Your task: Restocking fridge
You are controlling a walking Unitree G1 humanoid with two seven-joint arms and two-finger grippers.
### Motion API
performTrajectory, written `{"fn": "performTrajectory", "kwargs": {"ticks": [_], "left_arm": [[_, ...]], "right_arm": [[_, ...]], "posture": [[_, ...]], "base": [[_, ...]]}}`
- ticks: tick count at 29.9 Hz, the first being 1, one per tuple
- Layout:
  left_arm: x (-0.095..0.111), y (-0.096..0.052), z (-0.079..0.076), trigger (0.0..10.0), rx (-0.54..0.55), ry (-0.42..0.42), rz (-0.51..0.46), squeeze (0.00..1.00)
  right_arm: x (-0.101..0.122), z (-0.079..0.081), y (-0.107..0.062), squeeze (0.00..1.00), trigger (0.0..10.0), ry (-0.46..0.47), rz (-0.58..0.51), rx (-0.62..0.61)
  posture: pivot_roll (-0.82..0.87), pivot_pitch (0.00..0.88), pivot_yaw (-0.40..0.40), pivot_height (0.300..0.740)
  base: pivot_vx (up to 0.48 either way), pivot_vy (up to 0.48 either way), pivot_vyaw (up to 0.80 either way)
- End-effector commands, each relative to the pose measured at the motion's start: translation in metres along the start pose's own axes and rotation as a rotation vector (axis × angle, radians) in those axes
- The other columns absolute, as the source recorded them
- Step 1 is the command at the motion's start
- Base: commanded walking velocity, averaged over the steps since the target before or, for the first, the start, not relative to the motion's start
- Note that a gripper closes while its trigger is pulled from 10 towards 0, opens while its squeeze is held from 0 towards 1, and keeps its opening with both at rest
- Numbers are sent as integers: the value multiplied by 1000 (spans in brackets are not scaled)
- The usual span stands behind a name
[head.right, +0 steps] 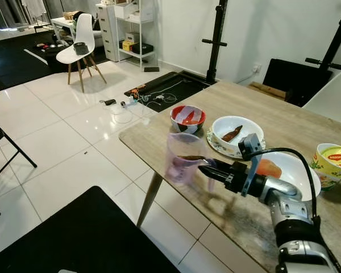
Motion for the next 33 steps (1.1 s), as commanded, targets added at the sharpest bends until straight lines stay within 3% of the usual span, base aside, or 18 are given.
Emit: {"fn": "performTrajectory", "kwargs": {"ticks": [1, 5, 9, 17, 25, 33], "left_arm": [[0, 0, -1, 10000, 0, -9, -5, 0], [-1, 0, 0, 10000, 1, -10, -2, 0], [-1, 0, -1, 10000, 1, -14, 1, 0], [-3, 0, -4, 10000, -1, -45, 9, 0], [-3, 0, -5, 10000, -2, -38, 13, 0], [-5, 0, -3, 10000, 3, -28, 17, 0]], "right_arm": [[13, 16, 10, 0, 10000, -7, -65, 114], [16, 42, 20, 0, 10000, -5, -73, 262], [-2, 58, 30, 0, 10000, -13, 37, 325], [-17, 67, 46, 0, 10000, -18, 88, 311], [-27, 67, 50, 0, 10000, 9, 128, 271], [-37, 69, 53, 0, 10000, 28, 151, 256]], "posture": [[26, 0, 25, 740], [23, 0, 28, 740], [20, 0, 28, 740], [18, 0, 29, 740], [20, 0, 37, 740], [21, 0, 37, 740]], "base": [[0, 0, 0], [0, 0, 0], [0, 0, 0], [0, 0, 0], [0, 0, 0], [-248, 0, 0]]}}
Point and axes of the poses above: a point about 5 cm out from each wrist's last joint towards the gripper, its own y axis pointing out of the wrist towards the gripper, its own x axis along the axis of the wrist's last joint, z = x × y, the point moved 3 cm from there along y, pointing out of the wrist towards the gripper, and after that the axes turned 13 degrees about y, right-handed, at the moved point
